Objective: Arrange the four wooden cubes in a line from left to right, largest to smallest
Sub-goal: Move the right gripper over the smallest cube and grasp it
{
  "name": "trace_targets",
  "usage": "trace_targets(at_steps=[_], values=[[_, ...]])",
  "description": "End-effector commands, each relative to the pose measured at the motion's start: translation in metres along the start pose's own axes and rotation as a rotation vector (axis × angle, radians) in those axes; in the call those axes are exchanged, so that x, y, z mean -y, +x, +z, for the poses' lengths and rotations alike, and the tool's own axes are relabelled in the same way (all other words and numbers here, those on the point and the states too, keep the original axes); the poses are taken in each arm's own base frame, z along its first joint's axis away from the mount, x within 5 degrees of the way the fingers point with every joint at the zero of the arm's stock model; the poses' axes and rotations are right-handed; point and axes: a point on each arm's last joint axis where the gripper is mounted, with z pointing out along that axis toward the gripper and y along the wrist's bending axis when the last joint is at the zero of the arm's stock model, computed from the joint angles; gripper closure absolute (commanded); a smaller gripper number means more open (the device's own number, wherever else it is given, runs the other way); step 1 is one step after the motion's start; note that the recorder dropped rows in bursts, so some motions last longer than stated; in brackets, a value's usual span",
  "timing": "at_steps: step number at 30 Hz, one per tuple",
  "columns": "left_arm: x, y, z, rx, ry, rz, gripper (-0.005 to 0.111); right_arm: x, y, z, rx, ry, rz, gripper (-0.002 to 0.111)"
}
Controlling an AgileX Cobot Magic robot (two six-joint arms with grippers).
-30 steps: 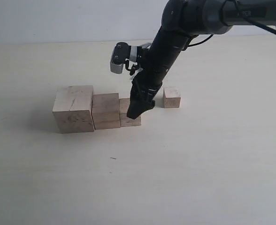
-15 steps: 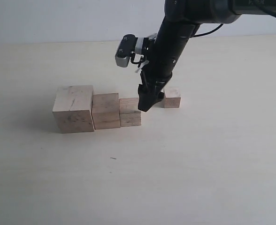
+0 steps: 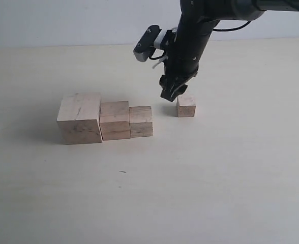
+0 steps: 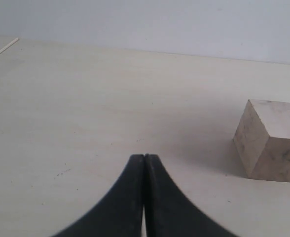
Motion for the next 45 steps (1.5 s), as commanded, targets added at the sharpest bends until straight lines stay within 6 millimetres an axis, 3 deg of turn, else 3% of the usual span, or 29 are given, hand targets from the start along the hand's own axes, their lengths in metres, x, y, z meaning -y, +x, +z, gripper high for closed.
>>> trace_targets(at_steps=[1, 4, 7, 11, 17, 30, 33, 38, 43, 45], values=[[0.000, -0.001, -0.001, 0.017, 0.003, 0.003, 0.107, 0.011, 0.000, -0.012, 0.024, 0.119, 0.249, 0.054], [0.000, -0.001, -0.001, 0.017, 0.003, 0.003, 0.107, 0.009, 0.001, -0.015, 0.028, 0.106, 0.545, 0.054], [0.000, -0.001, -0.001, 0.017, 0.003, 0.003, 0.107, 0.008, 0.006, -0.013, -0.028, 0.109, 0.733, 0.052], [0.000, -0.001, -0.001, 0.017, 0.003, 0.003, 0.107, 0.006, 0.014, -0.007, -0.103, 0.137, 0.990, 0.042], [0.000, -0.001, -0.001, 0.017, 0.003, 0.003, 0.107, -0.001, 0.011, 0.012, -0.125, 0.046, 1.039, 0.043], [0.000, -0.001, -0.001, 0.017, 0.003, 0.003, 0.107, -0.001, 0.011, 0.037, -0.128, 0.050, 1.032, 0.045], [0.000, -0.001, -0.001, 0.017, 0.003, 0.003, 0.107, -0.001, 0.011, 0.037, -0.124, 0.050, 1.032, 0.052], [0.000, -0.001, -0.001, 0.017, 0.003, 0.003, 0.107, -0.001, 0.013, 0.037, -0.138, 0.059, 1.000, 0.078], [0.000, -0.001, -0.001, 0.017, 0.003, 0.003, 0.107, -0.004, 0.019, 0.035, -0.222, 0.042, 0.811, 0.108], [0.000, -0.001, -0.001, 0.017, 0.003, 0.003, 0.107, -0.006, 0.023, 0.034, -0.278, 0.013, 0.658, 0.108]])
